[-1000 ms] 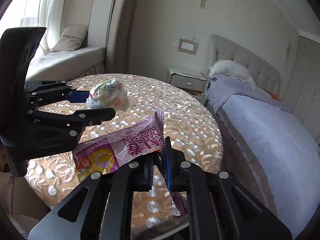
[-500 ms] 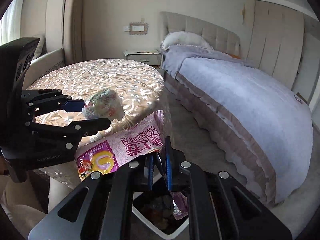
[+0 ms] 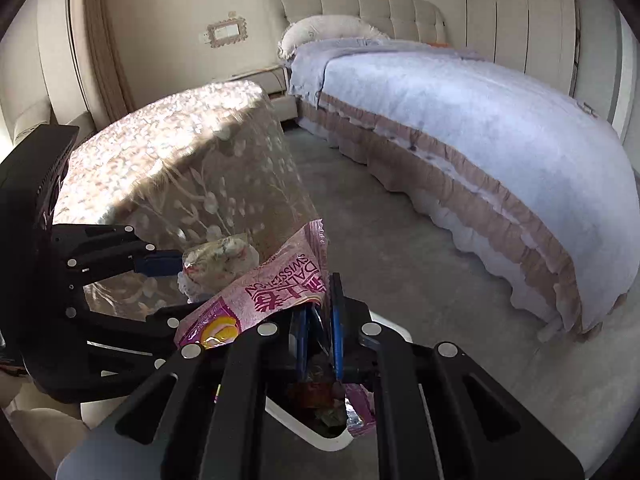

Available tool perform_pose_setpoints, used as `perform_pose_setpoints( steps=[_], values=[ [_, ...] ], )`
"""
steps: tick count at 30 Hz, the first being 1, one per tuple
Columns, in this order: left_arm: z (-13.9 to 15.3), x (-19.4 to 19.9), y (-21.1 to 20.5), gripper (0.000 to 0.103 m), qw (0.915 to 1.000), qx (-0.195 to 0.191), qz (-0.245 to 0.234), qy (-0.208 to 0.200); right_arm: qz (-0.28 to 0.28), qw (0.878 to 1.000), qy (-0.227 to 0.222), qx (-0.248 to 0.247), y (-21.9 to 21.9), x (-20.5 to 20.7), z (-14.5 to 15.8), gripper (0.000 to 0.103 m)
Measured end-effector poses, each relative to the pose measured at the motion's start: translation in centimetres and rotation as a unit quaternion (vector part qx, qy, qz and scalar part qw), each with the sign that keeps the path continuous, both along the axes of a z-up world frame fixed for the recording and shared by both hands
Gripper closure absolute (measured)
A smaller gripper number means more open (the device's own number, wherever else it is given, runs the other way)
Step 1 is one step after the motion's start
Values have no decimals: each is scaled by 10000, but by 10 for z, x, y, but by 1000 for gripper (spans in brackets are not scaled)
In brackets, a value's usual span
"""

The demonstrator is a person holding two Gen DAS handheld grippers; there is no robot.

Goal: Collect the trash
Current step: 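Carry both items to the white bin and open both tools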

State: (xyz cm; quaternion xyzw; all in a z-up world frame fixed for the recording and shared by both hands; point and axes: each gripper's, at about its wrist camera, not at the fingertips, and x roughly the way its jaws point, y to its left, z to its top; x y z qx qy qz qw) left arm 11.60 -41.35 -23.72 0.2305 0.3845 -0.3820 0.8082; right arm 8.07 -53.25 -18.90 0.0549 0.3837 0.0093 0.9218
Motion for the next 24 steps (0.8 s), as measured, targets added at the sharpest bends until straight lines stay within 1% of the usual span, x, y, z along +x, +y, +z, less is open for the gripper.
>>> perform_pose_setpoints(
  steps=[4, 7, 10, 16, 20, 24],
  values=[
    [-28, 7, -12, 64, 9992, 301, -27, 273, -33, 9997, 223, 106, -11, 11, -26, 92],
    [-50, 7, -21, 63, 9972, 578, -78, 467, -56, 9993, 325, 160, -17, 19, -39, 92],
    [-63, 14, -28, 63, 9952, 701, -142, 666, -15, 9988, 420, 268, -23, 25, -49, 92],
    [-85, 18, -40, 63, 9918, 990, -235, 778, 38, 9971, 598, 470, -30, 36, -68, 92],
    [-95, 18, -46, 63, 9894, 1121, -324, 867, 44, 9962, 674, 546, -33, 38, -76, 92],
    [-102, 22, -52, 63, 9884, 1202, -366, 852, 40, 9955, 739, 594, -34, 39, -81, 92]
  ],
)
